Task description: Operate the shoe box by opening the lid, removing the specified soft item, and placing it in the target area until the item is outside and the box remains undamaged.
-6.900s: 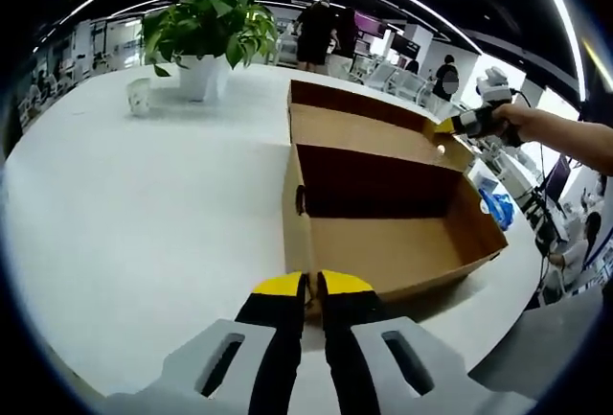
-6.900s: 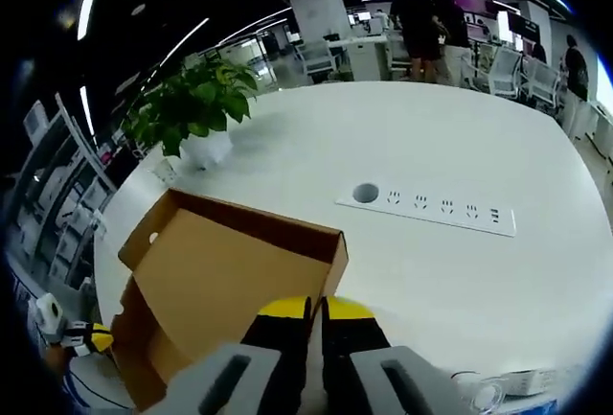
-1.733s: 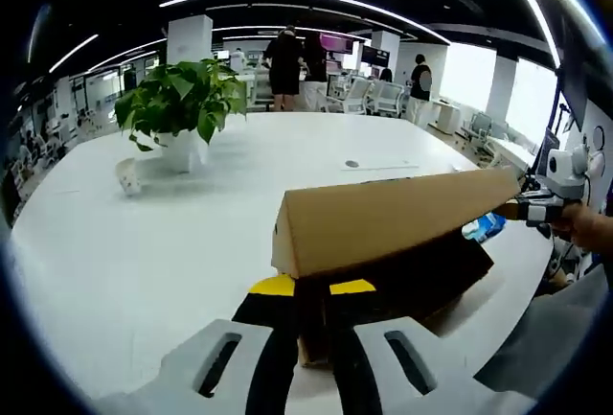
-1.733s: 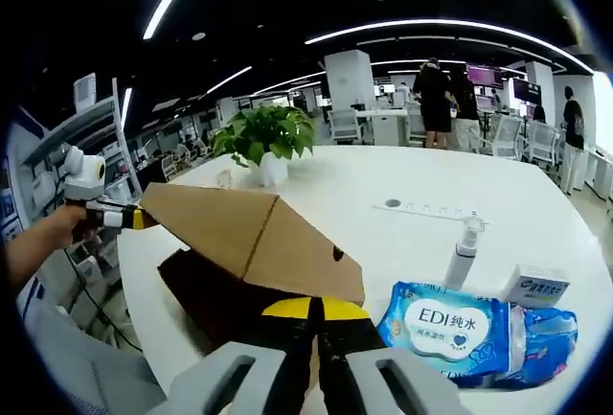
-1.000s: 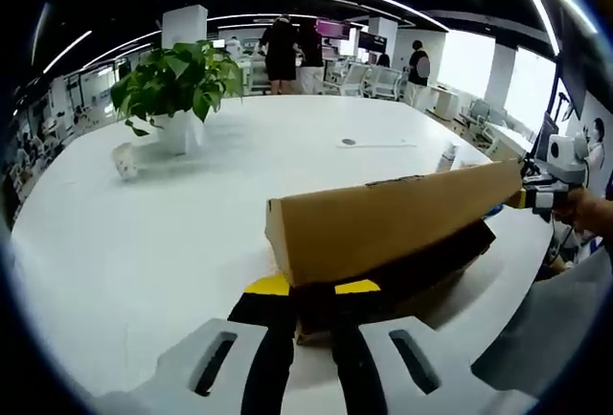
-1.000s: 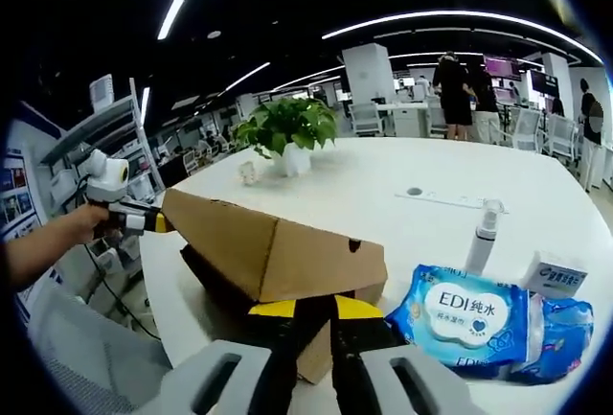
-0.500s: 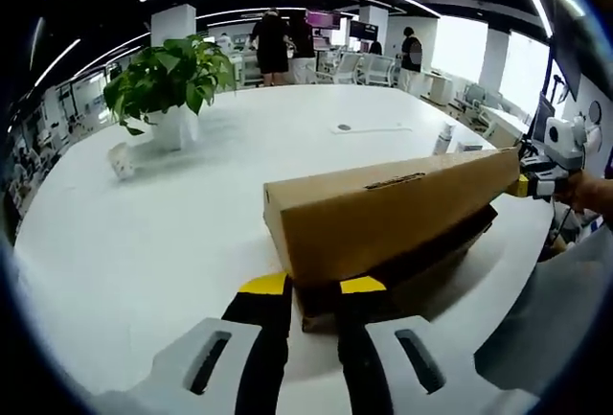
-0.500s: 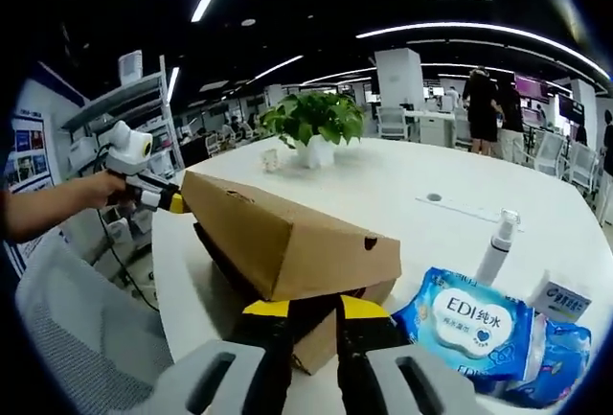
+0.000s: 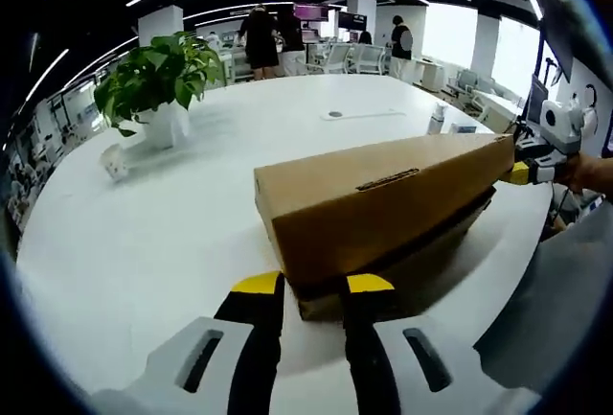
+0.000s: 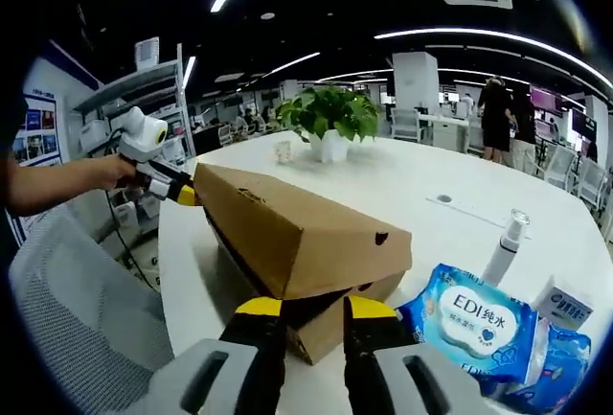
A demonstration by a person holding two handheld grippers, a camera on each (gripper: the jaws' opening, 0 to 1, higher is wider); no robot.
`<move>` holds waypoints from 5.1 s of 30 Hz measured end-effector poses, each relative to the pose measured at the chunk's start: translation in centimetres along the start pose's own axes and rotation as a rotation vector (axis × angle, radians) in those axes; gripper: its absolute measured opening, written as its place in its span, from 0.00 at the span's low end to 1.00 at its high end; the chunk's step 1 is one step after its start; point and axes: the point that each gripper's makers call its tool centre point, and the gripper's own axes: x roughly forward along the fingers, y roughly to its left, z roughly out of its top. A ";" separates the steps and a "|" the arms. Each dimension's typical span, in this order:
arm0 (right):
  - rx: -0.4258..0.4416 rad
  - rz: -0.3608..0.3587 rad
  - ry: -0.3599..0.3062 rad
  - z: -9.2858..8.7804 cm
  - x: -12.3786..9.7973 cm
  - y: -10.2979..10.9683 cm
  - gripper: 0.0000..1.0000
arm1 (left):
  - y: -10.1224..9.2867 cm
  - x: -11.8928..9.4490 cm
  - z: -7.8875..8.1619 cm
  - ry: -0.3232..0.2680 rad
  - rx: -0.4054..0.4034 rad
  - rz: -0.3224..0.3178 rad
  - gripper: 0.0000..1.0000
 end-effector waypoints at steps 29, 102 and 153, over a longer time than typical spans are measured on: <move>-0.044 0.043 0.058 -2.3 0.9 1.3 0.24 | -1.6 0.7 -3.0 0.048 0.029 -0.035 0.33; -0.048 -0.042 0.133 0.6 6.8 -6.1 0.27 | 2.4 8.3 3.2 0.066 0.009 -0.081 0.32; 0.034 -0.283 0.046 -1.3 -7.6 -6.7 0.63 | -2.5 -0.9 3.4 -0.104 0.045 -0.035 0.65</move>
